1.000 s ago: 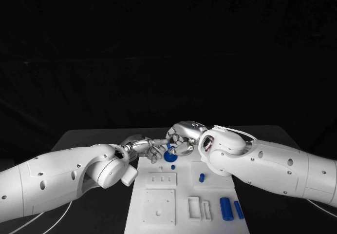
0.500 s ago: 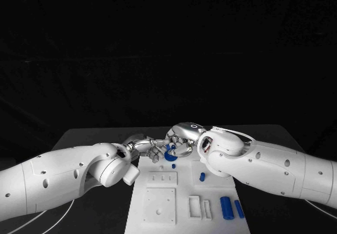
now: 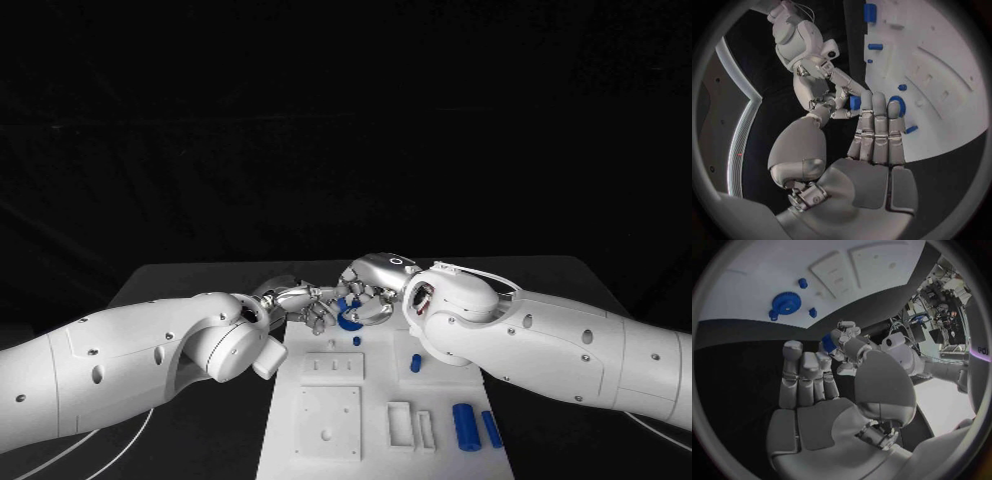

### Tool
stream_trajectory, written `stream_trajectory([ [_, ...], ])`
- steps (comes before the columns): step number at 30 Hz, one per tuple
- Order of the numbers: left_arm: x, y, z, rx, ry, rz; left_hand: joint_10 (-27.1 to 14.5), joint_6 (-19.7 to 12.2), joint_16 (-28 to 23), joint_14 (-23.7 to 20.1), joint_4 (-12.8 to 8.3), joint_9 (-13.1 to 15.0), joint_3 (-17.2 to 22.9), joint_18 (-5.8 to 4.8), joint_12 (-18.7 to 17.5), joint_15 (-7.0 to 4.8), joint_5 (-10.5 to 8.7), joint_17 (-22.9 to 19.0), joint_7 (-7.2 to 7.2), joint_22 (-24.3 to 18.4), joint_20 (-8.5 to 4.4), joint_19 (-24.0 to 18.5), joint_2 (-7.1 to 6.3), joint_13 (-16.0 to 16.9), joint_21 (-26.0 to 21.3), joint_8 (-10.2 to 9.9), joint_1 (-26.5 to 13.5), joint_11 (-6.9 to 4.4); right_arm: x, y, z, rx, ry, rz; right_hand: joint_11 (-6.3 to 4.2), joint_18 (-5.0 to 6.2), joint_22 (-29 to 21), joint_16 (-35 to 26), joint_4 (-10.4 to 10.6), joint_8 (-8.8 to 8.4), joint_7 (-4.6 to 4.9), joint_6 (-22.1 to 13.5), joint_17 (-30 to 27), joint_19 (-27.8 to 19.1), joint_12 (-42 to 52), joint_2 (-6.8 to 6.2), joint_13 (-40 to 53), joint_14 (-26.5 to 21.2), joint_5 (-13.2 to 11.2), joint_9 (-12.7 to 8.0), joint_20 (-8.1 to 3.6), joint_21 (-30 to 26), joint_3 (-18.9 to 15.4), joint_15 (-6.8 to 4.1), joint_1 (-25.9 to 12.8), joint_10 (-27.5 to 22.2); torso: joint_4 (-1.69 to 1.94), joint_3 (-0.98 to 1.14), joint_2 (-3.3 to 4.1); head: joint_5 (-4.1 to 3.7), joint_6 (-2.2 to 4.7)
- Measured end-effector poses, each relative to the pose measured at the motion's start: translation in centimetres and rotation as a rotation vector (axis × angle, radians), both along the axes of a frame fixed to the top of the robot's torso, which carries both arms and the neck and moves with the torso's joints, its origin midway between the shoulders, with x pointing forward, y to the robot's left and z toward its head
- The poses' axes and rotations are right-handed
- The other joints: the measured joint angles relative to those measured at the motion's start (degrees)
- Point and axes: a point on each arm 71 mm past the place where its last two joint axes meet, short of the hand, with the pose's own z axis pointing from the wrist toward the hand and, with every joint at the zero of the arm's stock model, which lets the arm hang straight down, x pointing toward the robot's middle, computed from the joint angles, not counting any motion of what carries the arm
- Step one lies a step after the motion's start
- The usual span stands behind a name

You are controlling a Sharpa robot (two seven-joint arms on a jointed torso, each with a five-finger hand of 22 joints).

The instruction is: Assemble the parts on the task board

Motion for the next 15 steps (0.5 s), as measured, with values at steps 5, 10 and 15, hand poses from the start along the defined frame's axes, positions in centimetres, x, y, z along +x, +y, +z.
stream_trajectory([
  [5, 0.09, -0.02, -0.05, 0.002, 0.005, 0.001, 0.0, 0.0, 0.0, 0.0, 0.4, 0.0, -0.4, -0.03, 0.0, 0.0, 0.0, -0.1, 0.0, 0.0, 0.0, 0.0, 0.0, 0.1, 0.0, 0.0, 0.0, 0.0, 0.01, 0.05, 0.0, 0.0, 0.0, -0.001, 0.0, 0.0, 0.0, 0.0, 0.0, 0.0, -0.08, 0.1, 0.0, 0.0, 0.0, -0.08, 0.0, 0.0, 0.3, 0.0, 0.01, 0.0, 0.0, 0.01, -0.1, 0.0, 0.0, 0.0, 0.0, 0.09, -0.06],
  [10, 0.09, -0.02, -0.13, 0.005, 0.011, 0.002, 0.0, 0.0, 0.0, 0.0, 0.4, 0.0, -0.4, -0.14, 0.0, 0.0, 0.0, -0.1, 0.0, 0.0, 0.0, 0.0, 0.24, 0.2, 0.0, 0.0, 0.2, 0.0, 0.01, 0.25, 0.01, 0.0, -0.001, -0.001, 0.0, 0.0, 0.0, 0.0, 0.0, 0.0, -0.07, 0.1, 0.0, 0.0, 0.0, -0.08, 0.0, 0.0, 0.4, 0.0, 0.01, 0.0, 0.0, 0.01, -0.1, 0.0, 0.01, -0.01, 0.02, 0.11, -0.11],
  [15, 0.07, -0.02, -0.23, 0.01, 0.019, 0.001, 0.0, 0.1, 0.0, 0.0, -1.3, 0.2, -0.7, -0.41, 0.1, 0.0, 0.0, -0.2, 0.09, 0.0, 0.0, 0.0, 2.19, 0.5, 0.4, 0.0, 2.2, 0.01, -0.01, 0.43, -0.03, 0.001, 0.0, 0.002, 0.0, 0.0, 0.0, 0.0, 0.0, -0.01, -0.07, 0.1, 0.0, 0.0, 0.0, -0.08, 0.0, 0.0, 0.4, 0.1, 0.01, 0.0, 0.0, 0.02, -0.1, 0.0, 0.0, -0.03, 0.03, 0.14, -0.28],
])
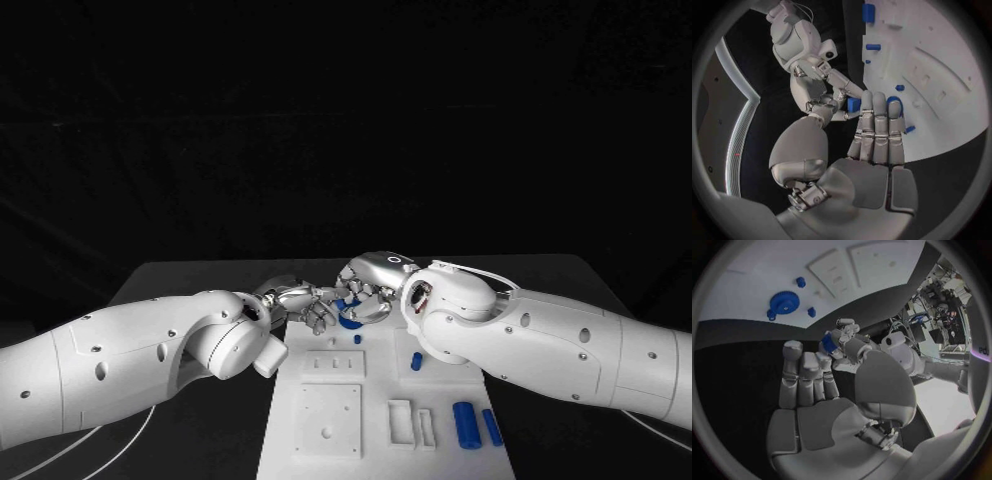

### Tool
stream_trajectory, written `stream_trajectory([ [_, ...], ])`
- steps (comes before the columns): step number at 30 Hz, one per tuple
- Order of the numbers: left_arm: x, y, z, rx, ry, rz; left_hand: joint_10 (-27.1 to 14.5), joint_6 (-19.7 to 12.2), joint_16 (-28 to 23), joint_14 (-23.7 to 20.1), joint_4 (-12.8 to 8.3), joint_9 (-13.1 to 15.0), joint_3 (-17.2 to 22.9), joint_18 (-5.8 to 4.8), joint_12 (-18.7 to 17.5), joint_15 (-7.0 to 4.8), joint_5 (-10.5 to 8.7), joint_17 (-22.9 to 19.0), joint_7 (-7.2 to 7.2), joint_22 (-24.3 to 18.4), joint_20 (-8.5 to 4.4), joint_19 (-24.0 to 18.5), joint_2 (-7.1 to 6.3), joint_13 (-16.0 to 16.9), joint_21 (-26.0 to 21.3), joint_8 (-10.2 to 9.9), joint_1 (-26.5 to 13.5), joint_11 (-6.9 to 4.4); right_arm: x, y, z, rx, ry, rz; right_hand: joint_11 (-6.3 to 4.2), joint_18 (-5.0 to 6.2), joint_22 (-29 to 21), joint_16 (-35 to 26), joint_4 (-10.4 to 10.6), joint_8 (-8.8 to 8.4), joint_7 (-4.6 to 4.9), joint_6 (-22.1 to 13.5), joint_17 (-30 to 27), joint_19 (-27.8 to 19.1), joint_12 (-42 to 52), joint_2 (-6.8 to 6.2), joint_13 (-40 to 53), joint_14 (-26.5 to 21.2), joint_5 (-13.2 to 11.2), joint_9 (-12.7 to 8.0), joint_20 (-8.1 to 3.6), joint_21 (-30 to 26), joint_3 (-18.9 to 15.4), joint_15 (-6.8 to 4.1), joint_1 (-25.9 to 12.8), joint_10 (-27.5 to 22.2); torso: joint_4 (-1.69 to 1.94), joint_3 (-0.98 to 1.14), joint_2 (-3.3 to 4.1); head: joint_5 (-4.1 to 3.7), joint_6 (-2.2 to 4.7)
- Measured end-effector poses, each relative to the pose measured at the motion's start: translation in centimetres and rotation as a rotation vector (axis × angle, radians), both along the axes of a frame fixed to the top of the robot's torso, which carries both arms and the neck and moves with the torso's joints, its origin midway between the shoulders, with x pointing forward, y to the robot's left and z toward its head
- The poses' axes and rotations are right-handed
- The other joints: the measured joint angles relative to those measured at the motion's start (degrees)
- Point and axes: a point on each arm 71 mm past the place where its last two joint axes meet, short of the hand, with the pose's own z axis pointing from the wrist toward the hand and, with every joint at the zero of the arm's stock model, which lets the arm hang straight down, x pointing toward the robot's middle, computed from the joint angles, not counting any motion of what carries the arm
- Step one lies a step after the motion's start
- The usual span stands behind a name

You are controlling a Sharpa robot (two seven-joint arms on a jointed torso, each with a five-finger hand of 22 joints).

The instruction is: Assemble the parts on the task board

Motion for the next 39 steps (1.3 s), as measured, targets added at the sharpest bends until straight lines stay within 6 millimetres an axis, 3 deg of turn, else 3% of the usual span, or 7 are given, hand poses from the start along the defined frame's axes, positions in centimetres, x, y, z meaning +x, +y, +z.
stream_trajectory([
  [3, -0.01, -0.05, -0.05, 0.006, 0.004, -0.002, -0.2, 0.6, 0.0, 0.0, -2.2, 0.1, -0.3, -0.03, 0.1, 0.0, 0.0, -0.2, -0.27, 0.0, 0.0, -0.4, 1.59, 0.2, 0.1, 0.0, 1.8, -0.2, -0.01, 0.07, -0.06, 0.0, 0.001, 0.001, 0.0, 0.0, 0.0, 0.0, 0.0, -0.04, 0.0, 0.0, 0.0, 0.0, 0.0, 0.0, 0.0, 0.0, 0.0, 0.2, 0.0, 0.0, 0.0, 0.0, 0.0, 0.0, 0.0, 0.0, 0.01, 0.01, -0.05],
  [6, 0.04, -0.15, -0.12, 0.012, 0.008, -0.004, -0.2, 0.8, 0.0, 0.0, -4.0, 0.1, -0.3, -0.03, 0.1, 0.0, 0.5, -0.3, -0.2, 0.0, 0.0, -0.4, 1.95, 0.4, 0.1, 0.0, 2.9, -0.2, -0.04, 0.15, -0.09, 0.001, 0.002, 0.002, 0.0, 0.0, 0.0, 0.0, 0.0, -0.05, 0.01, 0.0, 0.0, 0.0, 0.0, -0.15, 0.0, 0.0, 0.0, 0.2, 0.01, 0.0, 0.0, 0.01, -0.1, 0.0, 0.01, -0.01, 0.02, 0.02, -0.12],
  [16, 0.07, -0.16, -0.22, 0.024, 0.013, -0.005, -0.2, 1.7, 0.3, 0.0, -4.8, 0.1, -0.2, -0.05, 0.1, 0.0, 0.73, -0.4, -0.45, -0.2, 0.0, -0.4, 2.44, 0.6, 0.3, 0.0, 3.4, -0.2, -0.08, 0.31, -0.24, 0.0, 0.005, 0.005, 0.0, 0.0, 0.0, 0.0, -0.1, -0.17, 0.03, 0.0, 0.0, 0.2, 0.0, -0.15, 0.0, -0.1, 0.0, 0.1, -0.03, 0.0, -0.1, 0.07, -0.1, 0.0, -0.02, -0.02, 0.02, 0.06, -0.33],
  [24, 0.01, -0.14, -0.24, 0.024, 0.016, -0.006, -0.2, 2.7, 0.7, 0.2, -6.3, 0.3, 0.4, -0.07, 0.3, -0.21, 1.05, -0.5, -0.82, -0.5, 0.01, -0.4, 5.67, 0.8, 0.5, -0.2, 4.2, -0.2, 0.02, 0.22, -0.3, -0.003, 0.007, 0.003, 0.0, 0.0, 0.0, 0.0, -0.1, -0.15, 0.1, -0.1, 0.0, 0.2, 0.0, -0.15, 0.0, -0.1, 0.2, -0.1, -0.03, 0.0, -0.1, 0.07, -0.1, 0.0, -0.04, 0.02, 0.01, 0.14, -0.47],
  [35, 0.02, 0.06, -0.23, 0.019, 0.019, -0.001, 0.3, 4.2, 1.0, 0.4, -7.3, 0.5, 1.8, -0.07, 0.6, -0.42, 0.5, -0.7, -1.33, -0.6, 0.01, -0.4, 6.0, 1.2, 1.2, 0.1, 4.5, -0.52, 0.09, 0.04, -0.59, -0.013, 0.018, 0.0, 0.0, 0.0, 0.0, 0.0, 0.1, 0.01, 0.12, -0.1, 0.0, 0.2, 0.0, -0.22, 0.1, -0.1, 0.2, 0.0, -0.02, 0.0, -0.2, 0.08, -0.2, 0.0, -0.09, 0.07, -0.01, 0.01, -0.48],
  [39, 0.05, 0.15, -0.25, 0.02, 0.02, 0.002, 1.2, 5.8, 2.2, 1.0, -7.9, 1.2, 2.4, -0.04, 1.3, -1.03, 0.5, -0.4, -1.8, -0.6, -0.09, 0.4, 6.0, 1.6, 1.8, 0.8, 4.5, -1.23, 0.1, 0.05, -0.6, -0.013, 0.018, 0.001, 0.0, 0.0, 0.0, 0.0, 0.1, 0.02, 0.12, -0.1, 0.0, 0.2, 0.0, -0.3, 0.1, -0.1, 0.2, 0.2, -0.02, 0.0, -0.2, 0.08, -0.3, 0.0, -0.03, 0.09, -0.02, -0.02, -0.49],
])
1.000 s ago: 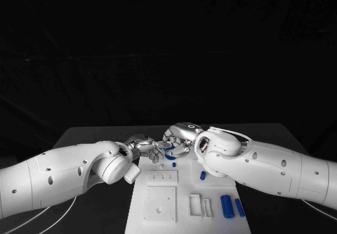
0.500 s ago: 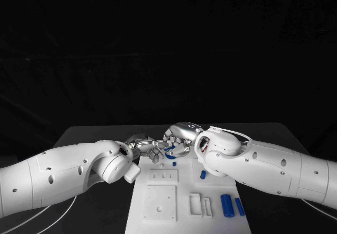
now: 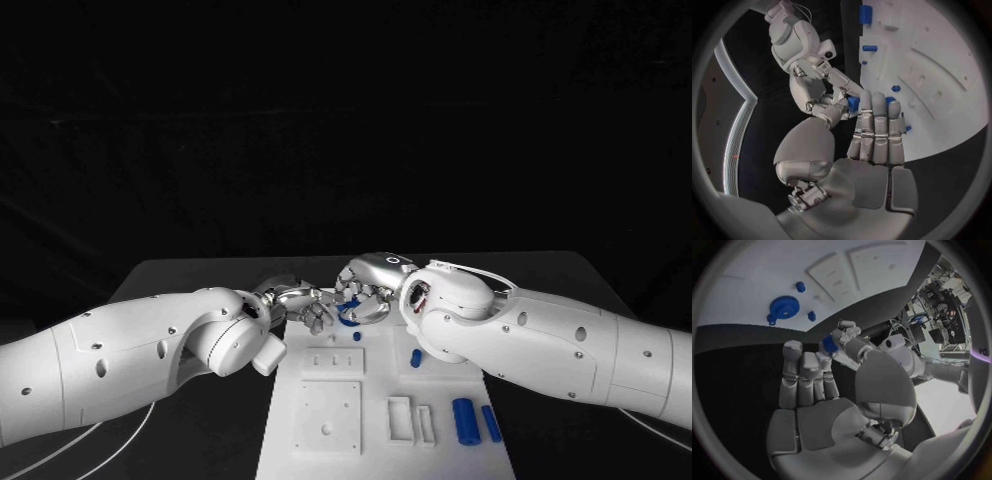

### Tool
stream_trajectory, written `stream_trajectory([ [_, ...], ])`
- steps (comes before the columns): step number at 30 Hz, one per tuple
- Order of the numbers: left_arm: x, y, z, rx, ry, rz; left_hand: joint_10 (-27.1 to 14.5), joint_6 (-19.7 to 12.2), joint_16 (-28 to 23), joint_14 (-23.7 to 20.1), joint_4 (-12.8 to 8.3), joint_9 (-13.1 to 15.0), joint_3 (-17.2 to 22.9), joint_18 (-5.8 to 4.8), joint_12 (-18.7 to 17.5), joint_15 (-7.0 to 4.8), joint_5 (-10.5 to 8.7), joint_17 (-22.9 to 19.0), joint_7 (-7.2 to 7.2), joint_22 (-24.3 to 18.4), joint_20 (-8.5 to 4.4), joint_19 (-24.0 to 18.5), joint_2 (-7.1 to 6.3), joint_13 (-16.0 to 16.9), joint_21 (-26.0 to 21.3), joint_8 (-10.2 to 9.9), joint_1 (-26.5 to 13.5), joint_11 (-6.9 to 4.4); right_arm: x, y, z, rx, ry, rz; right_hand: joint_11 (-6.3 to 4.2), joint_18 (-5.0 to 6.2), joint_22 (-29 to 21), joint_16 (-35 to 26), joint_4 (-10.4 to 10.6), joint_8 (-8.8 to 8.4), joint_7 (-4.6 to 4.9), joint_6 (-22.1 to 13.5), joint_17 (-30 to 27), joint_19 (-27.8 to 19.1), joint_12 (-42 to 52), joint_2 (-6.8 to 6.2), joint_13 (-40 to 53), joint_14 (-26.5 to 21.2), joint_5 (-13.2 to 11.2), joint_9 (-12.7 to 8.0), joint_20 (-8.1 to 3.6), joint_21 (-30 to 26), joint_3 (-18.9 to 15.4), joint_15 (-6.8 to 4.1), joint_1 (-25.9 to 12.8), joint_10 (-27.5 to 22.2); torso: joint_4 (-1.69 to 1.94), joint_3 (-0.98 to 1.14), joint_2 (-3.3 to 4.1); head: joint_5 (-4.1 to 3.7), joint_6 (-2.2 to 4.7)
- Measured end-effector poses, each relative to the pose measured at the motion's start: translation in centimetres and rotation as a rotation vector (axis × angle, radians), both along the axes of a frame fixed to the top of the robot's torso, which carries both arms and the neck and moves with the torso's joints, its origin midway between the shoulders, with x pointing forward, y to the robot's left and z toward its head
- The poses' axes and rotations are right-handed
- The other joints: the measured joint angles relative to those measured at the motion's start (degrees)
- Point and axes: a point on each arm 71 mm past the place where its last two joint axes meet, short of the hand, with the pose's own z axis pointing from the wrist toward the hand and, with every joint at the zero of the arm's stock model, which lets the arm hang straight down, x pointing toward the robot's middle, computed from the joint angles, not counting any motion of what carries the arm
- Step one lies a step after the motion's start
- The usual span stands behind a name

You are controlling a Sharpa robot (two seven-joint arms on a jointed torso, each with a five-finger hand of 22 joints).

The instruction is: Assemble the parts on the task board

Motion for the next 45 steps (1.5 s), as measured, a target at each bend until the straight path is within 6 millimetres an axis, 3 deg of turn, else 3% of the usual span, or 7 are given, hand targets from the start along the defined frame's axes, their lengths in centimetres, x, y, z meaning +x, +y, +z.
stream_trajectory([
  [15, 0.07, 0.04, -0.07, 0.015, 0.005, 0.001, 0.4, 0.9, 1.0, 0.3, -1.1, 0.8, 0.7, 0.02, 0.6, -0.31, 0.0, 0.4, -0.52, 0.1, 0.0, 0.0, 0.49, 0.6, 0.7, 0.3, 0.5, -0.21, -0.1, 0.05, -0.27, -0.001, 0.006, 0.002, 0.0, 0.0, 0.0, 0.0, 0.2, 0.0, 0.01, 0.0, 0.1, 0.0, 0.0, 0.0, 0.1, 0.0, 0.2, -0.2, 0.01, 0.0, -0.2, 0.01, 0.0, 0.0, 0.03, -0.03, 0.02, 0.15, -0.09],
  [23, 0.15, 0.04, -0.13, 0.036, 0.005, 0.001, 0.4, 1.0, 1.2, 0.3, 0.9, 1.1, -1.7, 0.01, 0.6, -0.31, -0.36, 0.4, -0.54, -0.1, 0.0, 0.0, -4.43, 0.8, 1.0, 0.1, -4.4, -0.19, -0.2, 0.14, -0.34, -0.003, 0.009, 0.005, 0.0, 0.0, 0.0, 0.0, 0.2, -0.08, 0.02, 0.0, 0.1, 0.0, 0.0, 0.0, 0.0, 0.0, 0.4, -0.1, 0.01, 0.0, -0.2, 0.01, 0.0, 0.0, 0.01, -0.06, 0.04, 0.17, -0.2],
  [27, 0.15, 0.0, -0.13, 0.047, 0.005, -0.001, 0.4, 1.0, 1.4, 0.3, 1.5, 1.3, -2.8, 0.01, 0.6, -0.31, -0.35, 0.4, -0.54, -0.2, 0.0, 0.0, -5.75, 0.9, 1.0, -0.1, -5.8, -0.19, -0.22, 0.15, -0.4, -0.005, 0.011, 0.006, 0.0, 0.0, 0.0, 0.0, 0.2, -0.16, -0.04, 0.0, 0.1, 0.0, 0.0, 0.0, 0.0, 0.0, 0.4, -0.1, 0.02, 0.0, -0.2, 0.01, 0.0, 0.0, 0.01, -0.06, 0.04, 0.17, -0.24],
  [45, 0.11, -0.04, -0.27, 0.09, 0.008, -0.013, 0.4, 1.0, 1.4, 0.3, 2.0, 1.6, -3.2, 0.01, 0.8, -0.31, -0.35, 0.3, -0.54, -0.4, 0.0, 0.0, -6.09, 1.0, 1.0, -0.3, -6.6, -0.2, -0.45, 0.46, -0.4, -0.005, 0.014, 0.015, 0.09, 0.0, 0.0, 0.0, 0.1, 0.09, 0.03, 0.3, 0.1, -0.1, 0.0, -0.13, 0.1, 0.0, 0.7, -0.1, 0.1, 0.2, -0.2, 0.02, -0.1, 0.1, 0.01, -0.04, 0.02, 0.22, -0.32],
])
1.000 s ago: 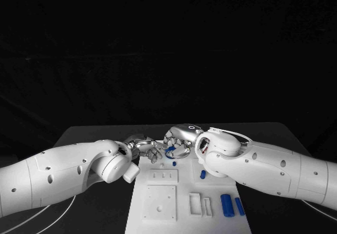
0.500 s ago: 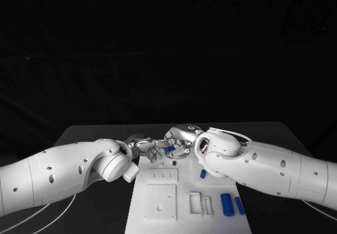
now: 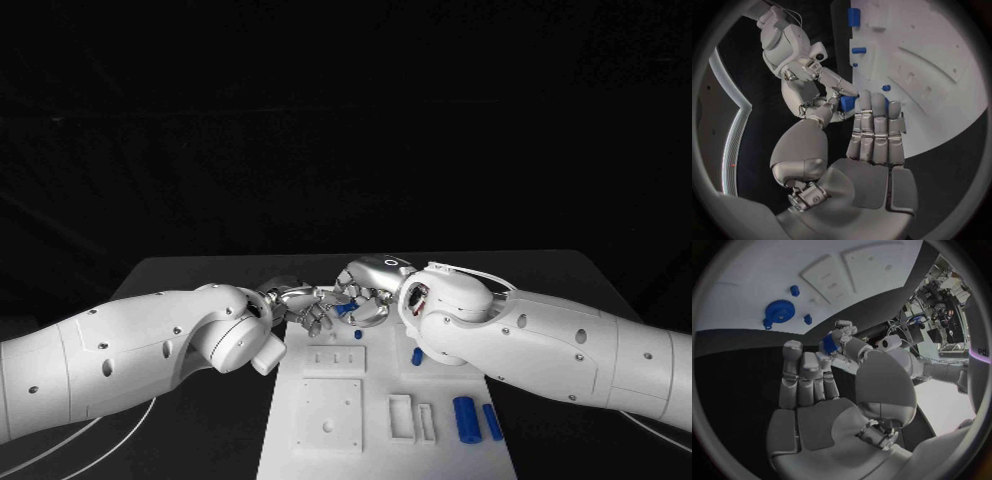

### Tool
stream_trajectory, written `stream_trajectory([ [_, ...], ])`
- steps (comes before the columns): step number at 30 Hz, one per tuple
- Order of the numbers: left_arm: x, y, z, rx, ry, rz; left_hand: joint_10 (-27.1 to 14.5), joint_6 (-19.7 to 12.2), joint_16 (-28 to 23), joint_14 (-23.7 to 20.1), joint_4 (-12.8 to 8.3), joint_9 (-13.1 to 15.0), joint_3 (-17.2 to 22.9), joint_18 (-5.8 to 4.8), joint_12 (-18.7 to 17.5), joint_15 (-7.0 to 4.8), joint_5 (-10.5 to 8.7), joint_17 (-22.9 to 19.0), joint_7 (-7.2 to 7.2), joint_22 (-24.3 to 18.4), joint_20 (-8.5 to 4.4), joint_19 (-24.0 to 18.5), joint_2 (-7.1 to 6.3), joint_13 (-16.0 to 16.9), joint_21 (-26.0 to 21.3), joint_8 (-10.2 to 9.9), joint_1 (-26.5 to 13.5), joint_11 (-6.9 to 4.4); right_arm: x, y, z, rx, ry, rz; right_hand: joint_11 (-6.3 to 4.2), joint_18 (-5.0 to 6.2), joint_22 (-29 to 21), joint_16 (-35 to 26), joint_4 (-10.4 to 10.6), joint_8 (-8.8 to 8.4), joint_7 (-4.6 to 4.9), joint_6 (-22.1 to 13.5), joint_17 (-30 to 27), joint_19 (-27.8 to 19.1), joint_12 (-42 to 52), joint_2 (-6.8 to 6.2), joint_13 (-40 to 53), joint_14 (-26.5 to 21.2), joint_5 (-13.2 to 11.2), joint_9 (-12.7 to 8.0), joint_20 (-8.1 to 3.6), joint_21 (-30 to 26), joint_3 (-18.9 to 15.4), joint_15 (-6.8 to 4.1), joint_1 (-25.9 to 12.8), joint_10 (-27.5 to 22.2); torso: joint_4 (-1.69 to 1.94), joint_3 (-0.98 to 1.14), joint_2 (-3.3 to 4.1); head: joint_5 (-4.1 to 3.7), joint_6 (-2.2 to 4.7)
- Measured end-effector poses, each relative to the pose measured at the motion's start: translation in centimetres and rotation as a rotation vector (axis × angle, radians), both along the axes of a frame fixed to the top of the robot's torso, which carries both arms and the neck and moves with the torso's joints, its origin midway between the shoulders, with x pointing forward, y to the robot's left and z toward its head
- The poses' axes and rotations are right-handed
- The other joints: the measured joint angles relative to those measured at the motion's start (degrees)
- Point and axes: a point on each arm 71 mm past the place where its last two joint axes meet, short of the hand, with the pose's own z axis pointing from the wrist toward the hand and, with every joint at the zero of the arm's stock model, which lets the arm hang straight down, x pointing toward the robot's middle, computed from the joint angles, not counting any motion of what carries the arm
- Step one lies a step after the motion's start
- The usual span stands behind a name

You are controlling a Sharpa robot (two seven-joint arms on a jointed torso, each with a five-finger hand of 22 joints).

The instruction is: Assemble the parts on the task board

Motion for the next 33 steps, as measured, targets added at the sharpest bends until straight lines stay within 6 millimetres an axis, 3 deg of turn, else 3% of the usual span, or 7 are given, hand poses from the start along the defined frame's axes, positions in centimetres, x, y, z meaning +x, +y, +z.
stream_trajectory([
  [14, 0.0, -0.07, -0.06, 0.012, 0.002, -0.005, 0.0, 0.0, 0.2, 0.0, -0.2, 0.3, 0.2, 0.0, 0.0, 0.0, 0.0, 0.0, 0.0, -0.1, 0.0, 0.0, 1.22, 0.1, 0.2, 0.0, 1.2, 0.0, 0.0, 0.13, -0.03, -0.002, 0.001, 0.002, 0.0, 0.0, 0.0, 0.0, -0.1, -0.11, 0.01, 0.0, 0.0, 0.3, 0.0, 0.23, 0.0, 0.0, 0.0, 0.0, -0.11, 0.0, -0.1, 0.01, 0.2, 0.0, -0.02, 0.01, 0.01, -0.03, -0.09],
  [19, 0.08, -0.02, -0.07, 0.017, 0.001, -0.003, 0.0, 0.0, 0.2, 0.0, -1.6, 0.6, 0.5, -0.01, 0.0, 0.0, 0.24, -0.2, 0.0, -0.2, 0.0, 0.0, 3.85, 0.3, 0.2, -0.2, 2.6, 0.0, 0.0, 0.09, -0.1, -0.004, 0.003, 0.002, 0.0, 0.0, 0.0, 0.0, -0.1, -0.25, 0.02, 0.0, 0.0, 0.3, 0.0, 0.23, 0.0, 0.0, 0.0, 0.0, -0.11, 0.0, -0.1, 0.01, 0.2, 0.0, -0.01, 0.02, 0.01, -0.03, -0.15],
  [28, 0.15, -0.11, -0.07, 0.021, -0.001, -0.006, 0.0, 0.0, 0.4, 0.0, -3.0, 0.8, 0.5, -0.07, 0.0, 0.01, 1.8, -0.4, 0.0, -0.3, 0.0, 0.0, 5.26, 0.3, 0.7, -0.3, 3.3, 0.01, 0.0, 0.02, -0.17, -0.008, 0.005, -0.001, 0.0, 0.0, 0.0, 0.0, 0.0, 0.0, 0.04, 0.0, 0.0, 0.3, 0.0, 0.23, 0.0, 0.0, 0.2, 0.0, -0.1, 0.0, -0.3, 0.01, 0.2, 0.0, 0.0, 0.02, 0.02, 0.08, -0.21],
  [33, 0.14, -0.17, 0.0, 0.02, -0.002, -0.011, 0.0, 0.0, 0.4, 0.0, -4.6, 1.2, 1.0, -0.08, 0.0, 0.01, 4.57, -0.6, -0.01, -0.5, 0.0, 0.0, 7.01, 0.4, 1.0, -0.7, 4.3, 0.01, 0.12, -0.15, -0.37, -0.015, 0.009, -0.009, 0.0, 0.0, 0.0, 0.0, 0.0, 0.01, 0.04, 0.0, 0.0, 0.3, 0.0, 0.23, 0.0, 0.0, 0.2, 0.0, -0.1, 0.0, -0.3, 0.01, 0.2, 0.0, -0.04, 0.01, 0.02, 0.04, -0.26],
])
